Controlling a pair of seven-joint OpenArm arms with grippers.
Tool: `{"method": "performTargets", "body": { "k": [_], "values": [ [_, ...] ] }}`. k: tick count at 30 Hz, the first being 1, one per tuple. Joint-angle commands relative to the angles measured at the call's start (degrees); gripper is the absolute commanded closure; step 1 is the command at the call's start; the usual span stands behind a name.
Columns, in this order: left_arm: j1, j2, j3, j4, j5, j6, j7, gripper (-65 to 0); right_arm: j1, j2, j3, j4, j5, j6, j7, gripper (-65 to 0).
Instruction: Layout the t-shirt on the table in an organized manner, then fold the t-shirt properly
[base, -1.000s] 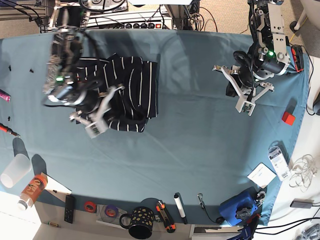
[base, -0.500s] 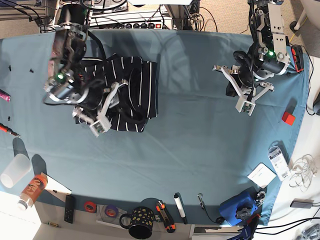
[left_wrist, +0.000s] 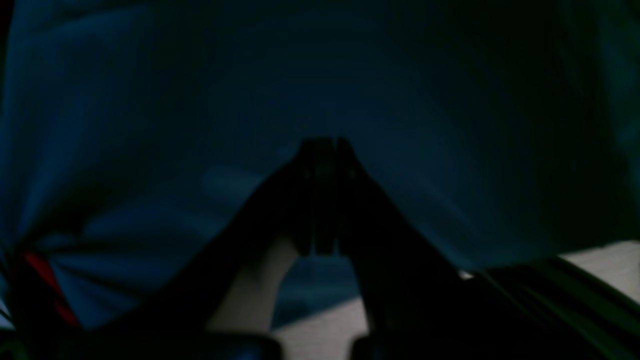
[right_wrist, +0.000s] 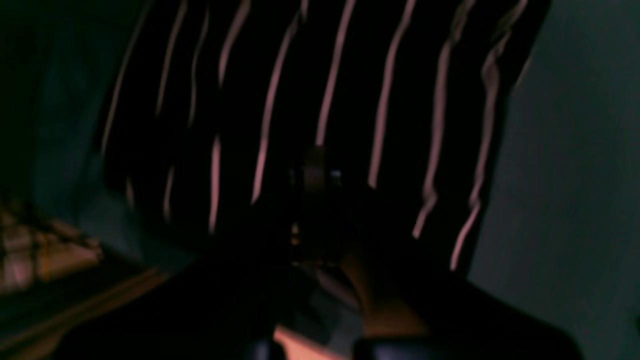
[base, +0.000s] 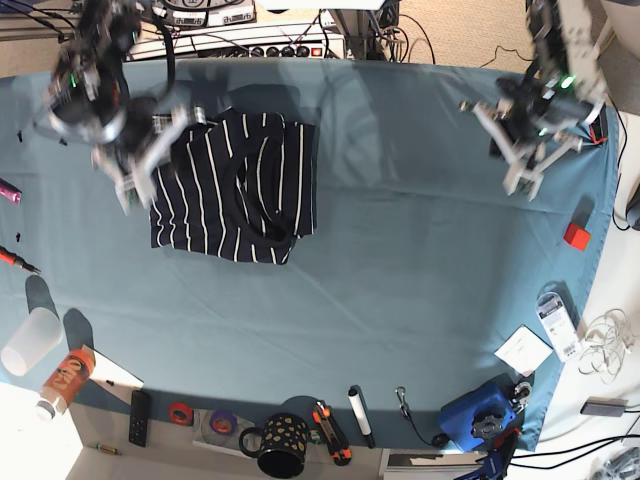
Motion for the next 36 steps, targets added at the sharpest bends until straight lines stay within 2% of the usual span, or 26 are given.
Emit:
{"method": "performTargets", "body": {
  "k": [1, 6, 8, 17, 19, 24, 29, 31, 34, 36],
  "values": [
    [1.4, -0.5, -1.6, 1.6, -1.2, -0.1, 0.1, 0.0, -1.3, 0.5, 0.6, 1.8, 1.3, 0.5, 0.3, 0.0],
    [8.6, -0.5, -7.9, 4.2, -7.3, -3.1, 1.9, 0.0, -9.6, 0.5, 0.9, 3.7, 1.4, 1.1, 0.1, 0.0],
    [11.3, -0.5, -9.7, 4.7, -8.9, -3.2, 2.9, 0.0, -12.5, 0.5, 0.9, 3.6, 1.4, 1.1, 0.1, 0.0],
    [26.1, -0.2, -14.5, 4.8, -9.7, -3.3, 1.5, 0.0, -26.8, 0.5, 0.9, 3.6, 4.2, 5.4, 0.1, 0.0],
    [29.8, 0.3, -14.5, 4.8, -9.6, -5.4, 0.9, 0.0, -30.3, 0.5, 0.9, 3.6, 4.1, 7.0, 0.1, 0.0],
    [36.0, 3.5, -14.5, 4.1, -9.7, -9.3, -0.1, 0.0, -37.5, 0.5, 0.9, 3.4, 3.8, 7.0, 0.1, 0.0],
    [36.6, 8.3, -14.5, -1.7, -9.7, -13.6, -0.1, 0.0, -39.2, 0.6, 0.9, -2.4, 0.4, 7.0, 0.1, 0.0],
    [36.1, 9.3, -14.4, -5.7, -9.6, -13.7, -0.5, 0.0, -39.2, 1.2, 0.7, -7.1, -1.1, 7.0, 0.1, 0.0],
    [34.4, 9.3, -14.3, -12.8, -9.0, -13.7, -3.3, 0.0, -38.7, 4.4, -1.4, -14.8, -2.8, 7.0, 0.1, 0.0],
    [31.8, 9.3, -14.3, -18.2, -6.1, -13.7, -4.3, 0.0, -37.6, 6.8, -4.3, -20.2, -4.9, 7.0, 0.1, 0.0]
  ]
}}
